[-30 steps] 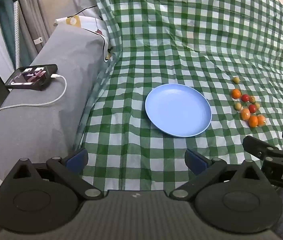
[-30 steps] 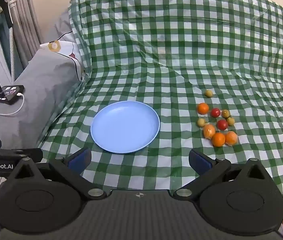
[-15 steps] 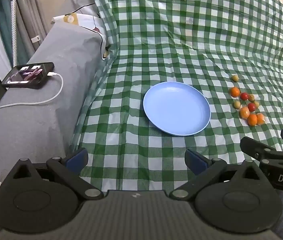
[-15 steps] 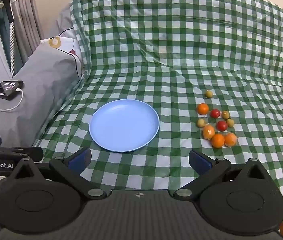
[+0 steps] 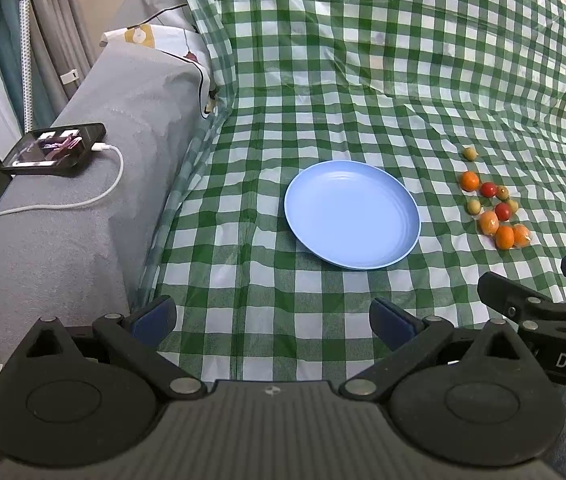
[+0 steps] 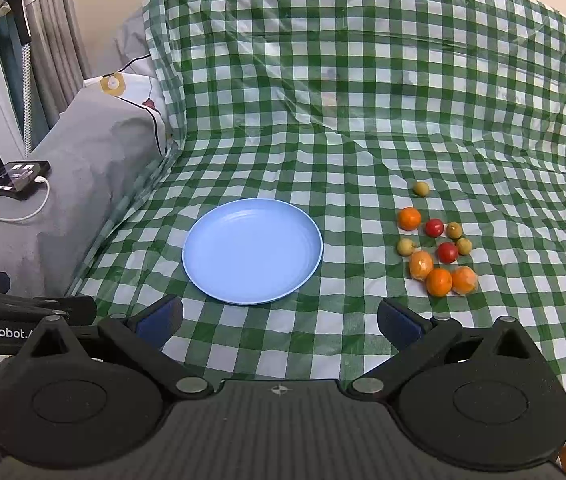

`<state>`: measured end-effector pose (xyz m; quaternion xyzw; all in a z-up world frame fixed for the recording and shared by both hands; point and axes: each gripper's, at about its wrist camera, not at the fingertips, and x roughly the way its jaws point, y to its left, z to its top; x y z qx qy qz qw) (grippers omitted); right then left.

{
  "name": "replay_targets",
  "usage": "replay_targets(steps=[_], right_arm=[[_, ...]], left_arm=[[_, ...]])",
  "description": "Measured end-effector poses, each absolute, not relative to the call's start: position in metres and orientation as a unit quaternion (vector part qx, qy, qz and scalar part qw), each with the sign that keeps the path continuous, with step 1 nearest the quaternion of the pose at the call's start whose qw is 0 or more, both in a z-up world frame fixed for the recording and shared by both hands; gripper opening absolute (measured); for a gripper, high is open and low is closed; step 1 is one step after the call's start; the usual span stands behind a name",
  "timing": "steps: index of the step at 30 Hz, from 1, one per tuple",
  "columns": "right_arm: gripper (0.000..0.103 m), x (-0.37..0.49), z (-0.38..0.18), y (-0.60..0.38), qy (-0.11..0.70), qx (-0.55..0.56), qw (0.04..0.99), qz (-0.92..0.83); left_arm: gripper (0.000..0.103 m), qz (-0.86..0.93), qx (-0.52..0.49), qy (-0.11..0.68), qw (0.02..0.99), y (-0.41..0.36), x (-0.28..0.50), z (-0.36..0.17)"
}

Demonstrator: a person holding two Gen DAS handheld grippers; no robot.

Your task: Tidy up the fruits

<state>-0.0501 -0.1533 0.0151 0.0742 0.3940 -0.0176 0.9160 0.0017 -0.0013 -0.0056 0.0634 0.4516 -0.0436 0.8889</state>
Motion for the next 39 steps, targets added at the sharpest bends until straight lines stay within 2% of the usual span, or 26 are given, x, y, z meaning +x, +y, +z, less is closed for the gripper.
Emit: replay_targets(steps=[39], right_arm=[[0.103,-0.052,0.018,-0.153,0.394,0.075,0.916,-0.008]], left_arm=[[0.103,-0.039,0.061,0.452,0.889,0.007,-0.008,-0.001]])
